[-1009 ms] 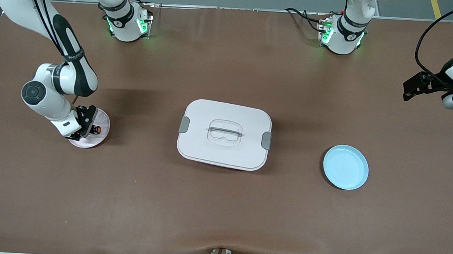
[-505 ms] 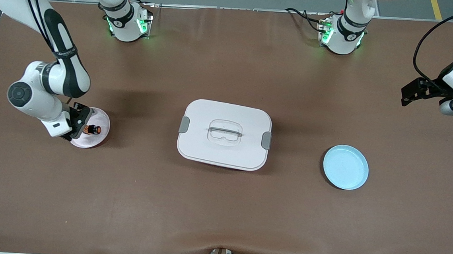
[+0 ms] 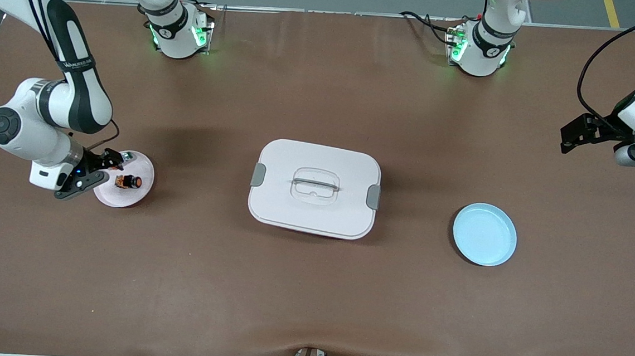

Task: Transfer orange switch to right arm and place
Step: 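Lower the switch onto the white plate with the right gripper, then open the right gripper and raise it away from the plate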

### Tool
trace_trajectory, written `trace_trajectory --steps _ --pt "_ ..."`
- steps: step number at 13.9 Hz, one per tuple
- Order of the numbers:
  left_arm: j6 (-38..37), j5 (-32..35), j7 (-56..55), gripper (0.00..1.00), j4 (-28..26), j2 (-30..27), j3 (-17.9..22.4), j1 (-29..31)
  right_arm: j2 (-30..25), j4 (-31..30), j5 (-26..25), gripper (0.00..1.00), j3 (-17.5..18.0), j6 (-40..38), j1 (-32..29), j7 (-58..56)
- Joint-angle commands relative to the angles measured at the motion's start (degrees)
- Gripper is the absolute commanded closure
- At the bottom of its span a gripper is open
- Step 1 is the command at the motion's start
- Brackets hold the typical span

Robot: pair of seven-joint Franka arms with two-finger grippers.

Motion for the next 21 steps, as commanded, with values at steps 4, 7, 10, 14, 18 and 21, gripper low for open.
trace_trajectory --steps 4,7,10,14,18,21 --pt "0.2 -0.6 0.2 0.0 -0.3 -0.5 -0.2 0.3 -1.3 0.0 0.1 0.0 1.3 0.7 -0.5 30.4" --pt "0.3 -0.6 0.2 0.0 -0.2 -0.6 -0.2 0.4 -2.3 0.3 0.1 0.0 1.4 -0.6 0.3 30.4" --pt "0.3 -0.6 0.2 0.0 -0.2 -0.6 -0.2 0.4 -4.2 5.2 0.1 0.0 1.5 -10.4 0.5 30.6" --pt "0.3 -0.7 0.1 0.0 -0.2 -0.7 -0.2 0.4 -9.4 7.7 0.1 0.0 1.6 -16.2 1.3 30.7" --pt "0.3 -0.7 0.2 0.0 -0.2 -0.7 -0.2 0.4 -15.7 7.8 0.2 0.0 1.6 -20.3 2.1 31.0" --pt "0.3 -0.6 0.1 0.0 -0.2 -0.7 -0.2 0.4 -20.7 7.8 0.2 0.0 1.6 -24.6 2.1 31.0"
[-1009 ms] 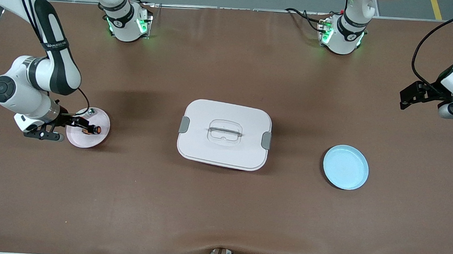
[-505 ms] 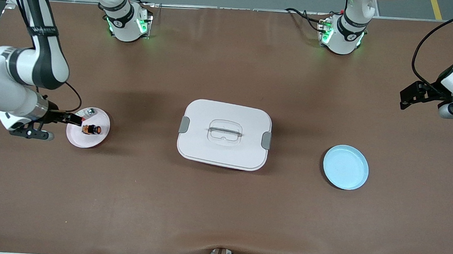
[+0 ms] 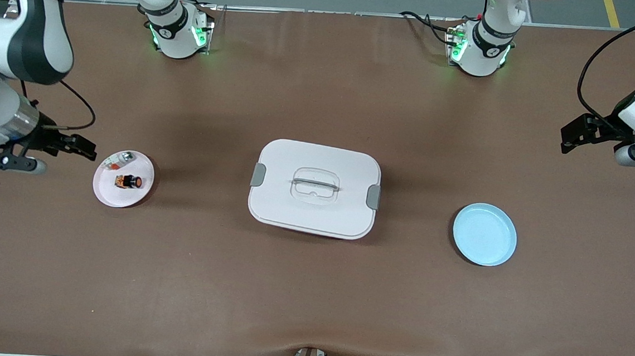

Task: Transfer orange switch to right arm and place
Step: 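Open the right gripper and raise it away from the plate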

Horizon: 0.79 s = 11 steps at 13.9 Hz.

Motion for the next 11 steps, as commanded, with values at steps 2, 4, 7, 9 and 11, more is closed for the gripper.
trace_trajectory --steps 2,4,7,9,11 --pt "0.3 -0.7 0.1 0.0 -0.2 -0.6 -0.2 0.3 -7.6 -1.0 0.2 0.0 0.1 -5.3 0.3 0.8" --pt "0.3 -0.7 0.2 0.0 -0.2 -0.6 -0.2 0.3 -10.7 -0.5 0.2 0.0 0.2 -8.2 0.4 0.9" --pt "0.3 -0.7 0.1 0.0 -0.2 -0.5 -0.2 0.3 -11.7 4.9 0.2 0.0 0.2 -16.4 0.4 0.9" --pt "0.3 -0.7 0.2 0.0 -0.2 -0.5 -0.2 0.2 -11.5 9.3 0.2 0.0 0.1 -20.9 0.4 0.9" --pt "0.3 -0.7 0.1 0.0 -0.2 -0.5 -0.2 0.2 -11.2 12.6 0.2 0.0 0.1 -23.1 0.7 0.8"
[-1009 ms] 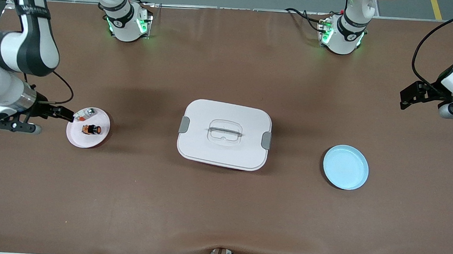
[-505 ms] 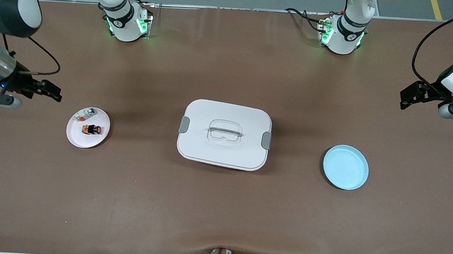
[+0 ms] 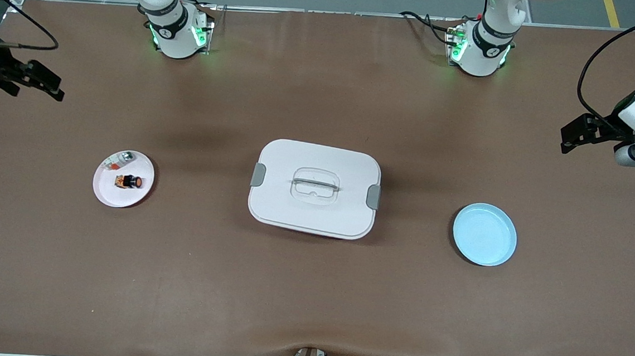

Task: Transfer orange switch to right arm and place

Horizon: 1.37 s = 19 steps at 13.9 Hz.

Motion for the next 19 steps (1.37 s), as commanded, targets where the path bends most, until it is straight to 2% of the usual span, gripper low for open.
trace_trajectory --steps 1,10,19 --pt "0.3 -0.7 0.2 0.0 -0.3 -0.5 -0.2 0.1 1.0 4.6 0.1 0.0 0.0 -2.9 0.6 0.8" --pt "0.8 -0.7 0.2 0.0 -0.3 -0.5 -0.2 0.3 2.8 9.8 0.2 0.0 -0.1 -5.7 0.5 0.4" --pt "1.0 -0.7 0.2 0.0 -0.2 -0.5 -0.2 0.4 2.9 10.8 0.1 0.0 -0.4 -7.0 0.5 0.1"
